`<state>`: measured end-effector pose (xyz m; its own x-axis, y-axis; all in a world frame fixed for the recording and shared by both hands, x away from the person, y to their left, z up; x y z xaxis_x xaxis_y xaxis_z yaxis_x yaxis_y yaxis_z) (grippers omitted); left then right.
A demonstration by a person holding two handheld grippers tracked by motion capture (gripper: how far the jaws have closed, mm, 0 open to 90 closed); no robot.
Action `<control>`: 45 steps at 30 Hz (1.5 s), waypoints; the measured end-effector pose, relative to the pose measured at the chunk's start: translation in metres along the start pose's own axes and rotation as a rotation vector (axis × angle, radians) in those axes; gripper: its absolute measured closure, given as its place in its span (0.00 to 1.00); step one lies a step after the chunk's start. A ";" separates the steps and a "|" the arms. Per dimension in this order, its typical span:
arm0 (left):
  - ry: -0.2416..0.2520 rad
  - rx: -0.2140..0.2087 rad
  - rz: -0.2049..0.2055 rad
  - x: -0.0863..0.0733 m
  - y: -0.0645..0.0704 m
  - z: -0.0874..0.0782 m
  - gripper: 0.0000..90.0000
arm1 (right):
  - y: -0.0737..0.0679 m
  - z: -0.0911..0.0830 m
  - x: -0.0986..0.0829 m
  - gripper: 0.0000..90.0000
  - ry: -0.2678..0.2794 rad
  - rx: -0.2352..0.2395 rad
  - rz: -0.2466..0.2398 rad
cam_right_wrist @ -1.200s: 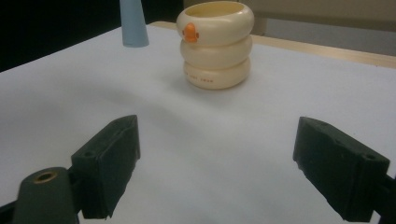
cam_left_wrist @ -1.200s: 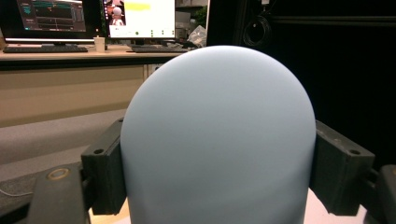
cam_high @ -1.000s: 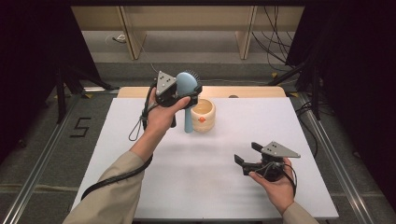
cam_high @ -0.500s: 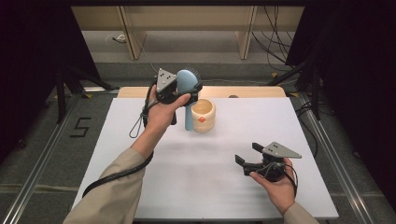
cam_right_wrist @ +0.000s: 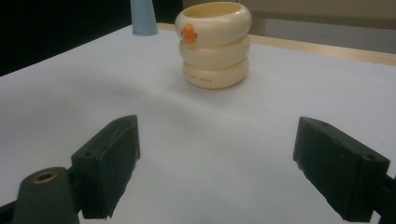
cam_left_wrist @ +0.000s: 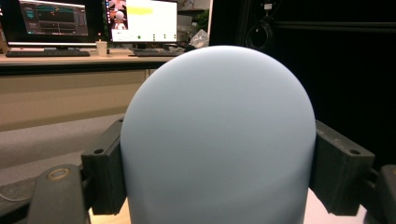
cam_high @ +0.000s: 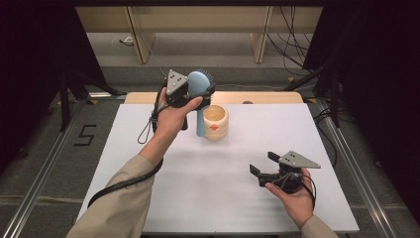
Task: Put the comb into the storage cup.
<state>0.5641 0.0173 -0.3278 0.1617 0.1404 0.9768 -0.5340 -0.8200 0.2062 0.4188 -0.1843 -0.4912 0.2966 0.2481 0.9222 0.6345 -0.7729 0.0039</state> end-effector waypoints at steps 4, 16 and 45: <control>0.002 0.000 0.000 0.002 0.000 0.001 0.22 | 0.000 0.000 0.000 0.18 -0.001 0.000 0.000; 0.003 -0.008 -0.007 0.004 0.000 0.005 0.22 | 0.000 0.000 0.000 0.18 0.001 0.003 0.003; 0.019 -0.015 -0.007 0.014 0.003 0.013 0.22 | 0.000 0.001 -0.001 0.18 0.000 0.006 0.007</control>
Point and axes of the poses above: each handheld gripper's, and its own axes: z roughly forward along the jaws, x roughly out of its top, y roughly to its right, the point moved 10 cm from there along z, roughly forward along the jaws, and after that the axes turned 6 degrees about -z, right-handed, at the moved point
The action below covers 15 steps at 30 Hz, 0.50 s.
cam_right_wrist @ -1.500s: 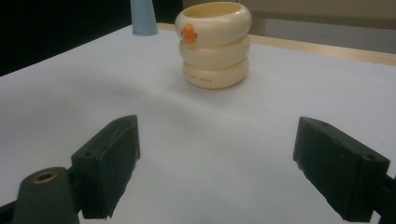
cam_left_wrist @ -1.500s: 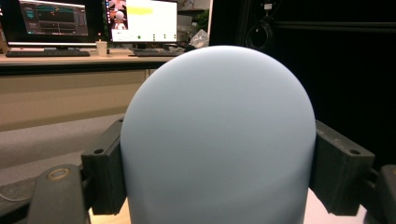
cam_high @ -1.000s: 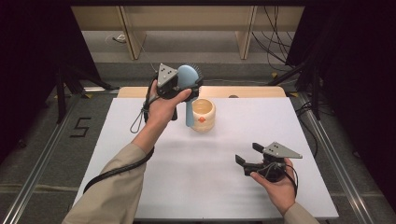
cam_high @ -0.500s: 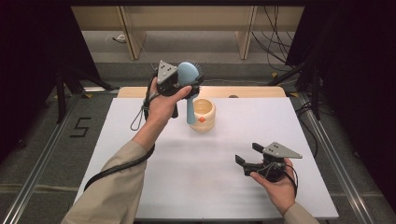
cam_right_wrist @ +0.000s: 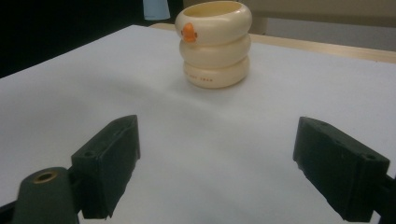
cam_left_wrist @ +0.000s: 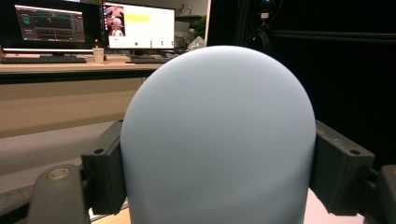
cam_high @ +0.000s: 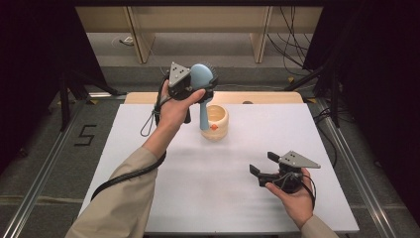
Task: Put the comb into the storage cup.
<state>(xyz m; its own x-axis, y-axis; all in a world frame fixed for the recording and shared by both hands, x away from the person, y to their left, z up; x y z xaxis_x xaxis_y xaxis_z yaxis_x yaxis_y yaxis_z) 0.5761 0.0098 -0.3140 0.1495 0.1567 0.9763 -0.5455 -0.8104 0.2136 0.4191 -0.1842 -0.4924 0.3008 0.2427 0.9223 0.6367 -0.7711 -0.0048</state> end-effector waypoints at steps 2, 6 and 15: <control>0.000 0.002 0.002 0.000 0.000 0.000 0.22 | 0.000 0.000 0.000 0.18 0.000 0.000 0.000; 0.005 0.000 0.001 0.001 0.000 0.000 0.22 | 0.000 0.000 0.000 0.18 0.000 0.001 0.000; 0.015 -0.004 0.004 0.004 0.000 0.003 0.22 | 0.000 0.000 0.000 0.18 0.000 0.000 0.000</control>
Point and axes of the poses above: each handheld gripper's, and its own axes: z roughly forward along the jaws, x roughly out of its top, y roughly to its right, the point moved 10 cm from there along z, roughly forward along the jaws, and after that the axes turned 6 degrees about -z, right-handed, at the moved point
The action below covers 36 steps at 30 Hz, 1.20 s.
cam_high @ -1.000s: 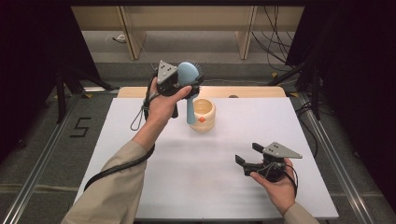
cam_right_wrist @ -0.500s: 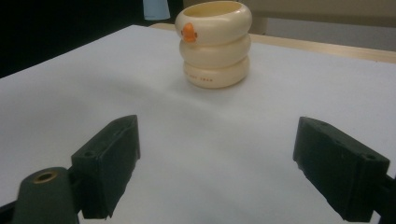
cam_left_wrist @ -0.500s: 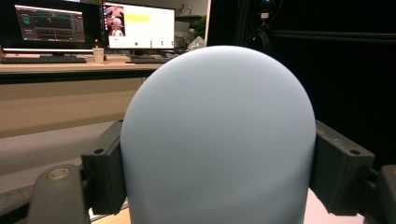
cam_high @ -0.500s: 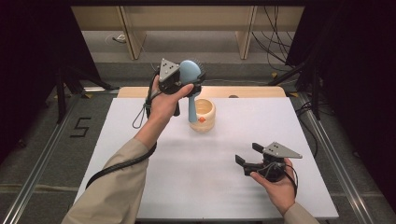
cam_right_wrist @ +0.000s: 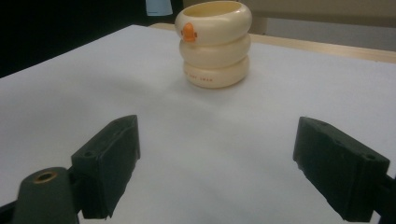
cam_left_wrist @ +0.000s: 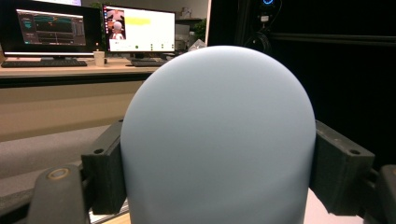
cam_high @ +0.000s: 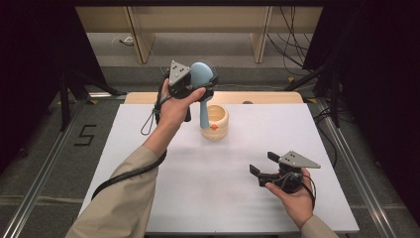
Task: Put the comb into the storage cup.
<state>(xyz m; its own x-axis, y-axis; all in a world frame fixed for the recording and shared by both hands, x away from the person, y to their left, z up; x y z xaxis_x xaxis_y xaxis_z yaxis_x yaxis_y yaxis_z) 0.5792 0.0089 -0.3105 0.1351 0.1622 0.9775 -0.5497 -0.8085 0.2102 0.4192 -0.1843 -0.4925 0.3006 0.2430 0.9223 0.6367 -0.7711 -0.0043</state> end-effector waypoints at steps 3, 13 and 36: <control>0.002 -0.002 -0.003 0.000 0.000 0.002 0.22 | 0.000 0.000 0.000 0.18 0.000 0.000 0.000; 0.014 -0.008 0.015 0.001 0.002 0.007 0.22 | 0.000 0.000 0.000 0.17 0.001 0.001 0.002; 0.031 -0.022 0.005 0.007 0.005 0.010 0.22 | 0.001 0.000 0.000 0.18 0.002 0.003 0.005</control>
Point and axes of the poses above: each handheld gripper's, and its own axes: z roughly forward along the jaws, x roughly out of its top, y roughly to its right, the point moved 10 cm from there along z, roughly forward along the jaws, and after that the axes turned 6 degrees about -z, right-handed, at the moved point
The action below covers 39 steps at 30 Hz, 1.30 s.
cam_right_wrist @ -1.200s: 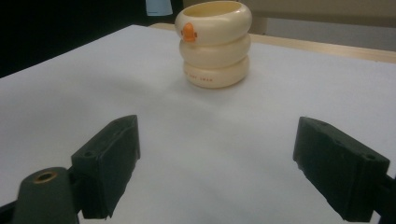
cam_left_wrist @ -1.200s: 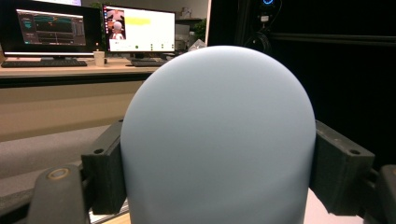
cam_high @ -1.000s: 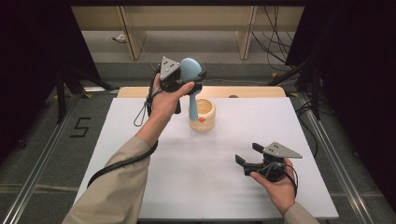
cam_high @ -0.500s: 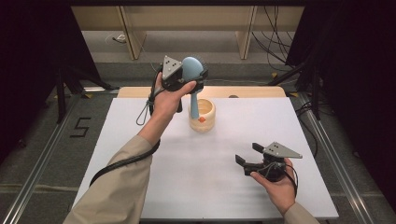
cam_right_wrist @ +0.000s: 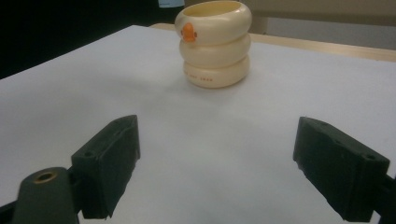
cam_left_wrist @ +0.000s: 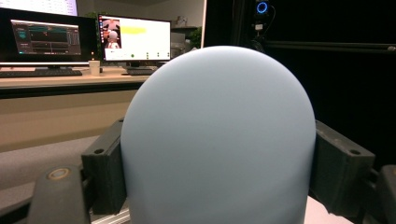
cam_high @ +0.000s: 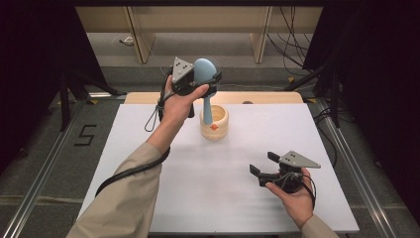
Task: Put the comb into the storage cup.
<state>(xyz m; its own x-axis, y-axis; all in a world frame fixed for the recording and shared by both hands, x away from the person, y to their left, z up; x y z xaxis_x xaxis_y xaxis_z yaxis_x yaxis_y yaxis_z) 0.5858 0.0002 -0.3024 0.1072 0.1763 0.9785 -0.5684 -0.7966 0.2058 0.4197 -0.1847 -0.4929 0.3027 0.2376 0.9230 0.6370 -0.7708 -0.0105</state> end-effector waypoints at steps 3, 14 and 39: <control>0.003 0.001 0.007 0.001 0.000 0.001 0.22 | 0.000 0.000 0.000 0.18 0.000 0.001 -0.001; 0.007 -0.006 0.015 0.001 0.000 0.005 0.22 | 0.000 0.000 0.000 0.18 0.001 0.001 0.000; 0.009 -0.018 0.023 -0.005 -0.001 0.016 0.22 | -0.001 0.000 -0.001 0.18 0.000 0.005 0.004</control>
<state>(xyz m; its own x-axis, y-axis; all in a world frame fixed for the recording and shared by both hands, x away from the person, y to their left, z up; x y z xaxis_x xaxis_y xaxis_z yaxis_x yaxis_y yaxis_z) 0.5992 -0.0090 -0.3069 0.0871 0.1634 0.9827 -0.5850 -0.7900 0.1832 0.4193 -0.1843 -0.4934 0.3052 0.2352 0.9228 0.6394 -0.7687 -0.0156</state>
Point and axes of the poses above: each handheld gripper's, and its own axes: z roughly forward along the jaws, x roughly out of its top, y roughly to its right, the point moved 10 cm from there along z, roughly forward along the jaws, and after that the axes turned 6 degrees about -z, right-handed, at the moved point
